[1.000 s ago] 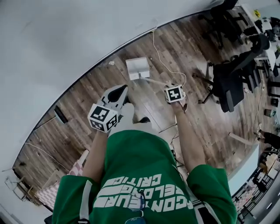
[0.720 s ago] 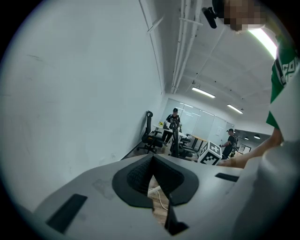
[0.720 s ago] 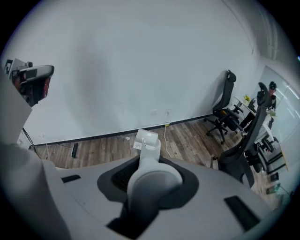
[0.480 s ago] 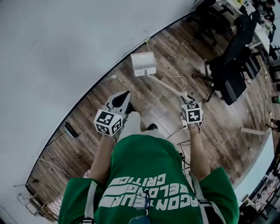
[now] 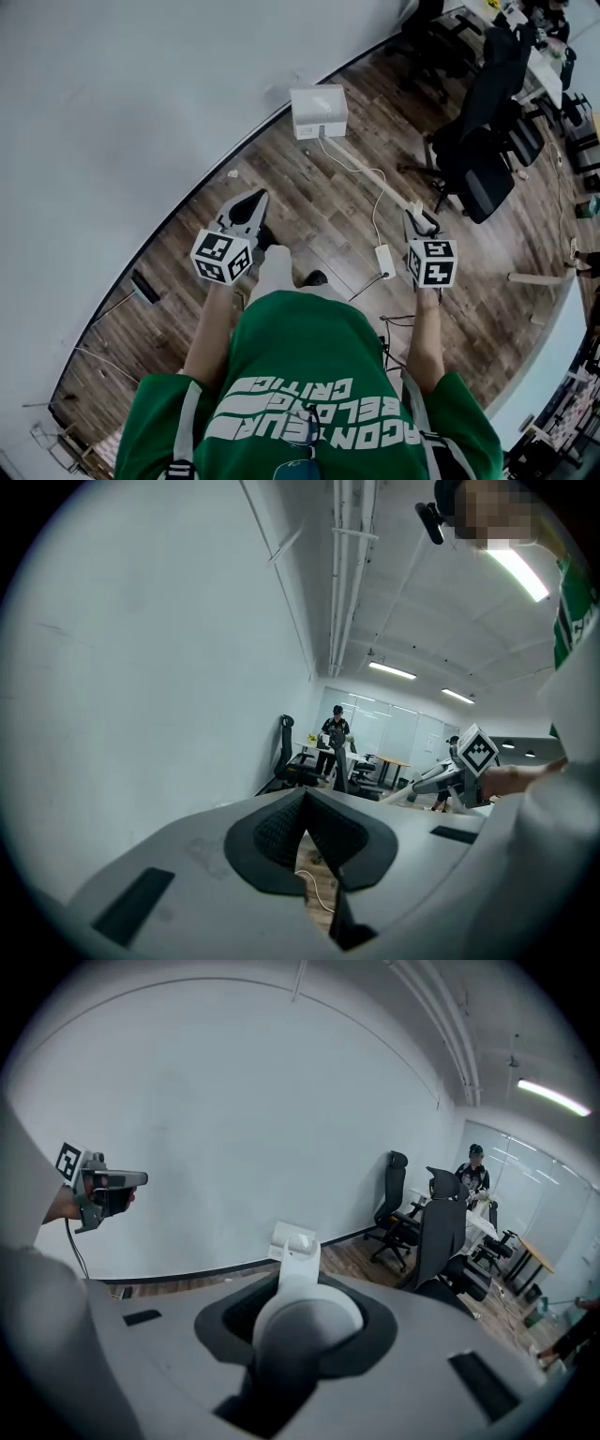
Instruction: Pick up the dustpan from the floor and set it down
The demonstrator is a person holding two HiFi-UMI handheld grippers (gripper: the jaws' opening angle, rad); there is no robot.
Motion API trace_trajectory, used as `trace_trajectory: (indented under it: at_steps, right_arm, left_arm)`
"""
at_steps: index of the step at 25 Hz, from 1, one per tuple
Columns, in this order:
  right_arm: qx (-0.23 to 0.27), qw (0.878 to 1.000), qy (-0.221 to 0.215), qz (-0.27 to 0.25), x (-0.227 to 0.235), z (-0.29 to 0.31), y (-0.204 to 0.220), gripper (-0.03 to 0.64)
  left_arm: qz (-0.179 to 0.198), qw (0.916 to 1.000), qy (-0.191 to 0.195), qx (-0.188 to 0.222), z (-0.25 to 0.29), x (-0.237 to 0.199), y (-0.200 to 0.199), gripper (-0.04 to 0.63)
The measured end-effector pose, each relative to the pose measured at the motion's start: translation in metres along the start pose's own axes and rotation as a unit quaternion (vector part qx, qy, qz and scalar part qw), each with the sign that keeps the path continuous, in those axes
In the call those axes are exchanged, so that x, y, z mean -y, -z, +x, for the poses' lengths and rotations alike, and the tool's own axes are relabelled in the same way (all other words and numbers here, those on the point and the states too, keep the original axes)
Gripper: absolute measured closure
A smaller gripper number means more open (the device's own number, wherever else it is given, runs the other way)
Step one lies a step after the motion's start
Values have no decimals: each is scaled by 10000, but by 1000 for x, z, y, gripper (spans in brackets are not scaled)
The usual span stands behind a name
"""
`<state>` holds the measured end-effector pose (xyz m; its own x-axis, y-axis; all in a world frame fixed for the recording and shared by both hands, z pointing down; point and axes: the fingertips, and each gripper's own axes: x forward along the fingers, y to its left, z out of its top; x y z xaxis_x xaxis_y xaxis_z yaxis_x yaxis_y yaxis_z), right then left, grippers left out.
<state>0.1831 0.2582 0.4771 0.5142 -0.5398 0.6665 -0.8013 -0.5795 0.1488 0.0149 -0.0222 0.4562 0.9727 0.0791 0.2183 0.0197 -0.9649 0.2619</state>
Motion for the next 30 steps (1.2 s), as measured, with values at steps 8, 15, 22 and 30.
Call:
trace_trajectory:
  at_steps: [8, 15, 22, 30]
  right_arm:
    - [151, 9996, 147, 192, 25, -30, 2, 502]
    - [198, 9994, 154, 255, 29, -36, 9, 502]
    - [83, 9998, 57, 190, 35, -31, 11, 502]
    - [-273, 9995, -166, -10, 29, 9, 7, 502]
  left_arm:
    - [26, 10000, -20, 48, 5, 22, -6, 598]
    - [-135, 9997, -52, 195, 3, 27, -8, 598]
    - [-277, 9994, -154, 138, 0, 32, 3, 598]
    - [-576, 9969, -543, -33, -11, 3, 23, 598]
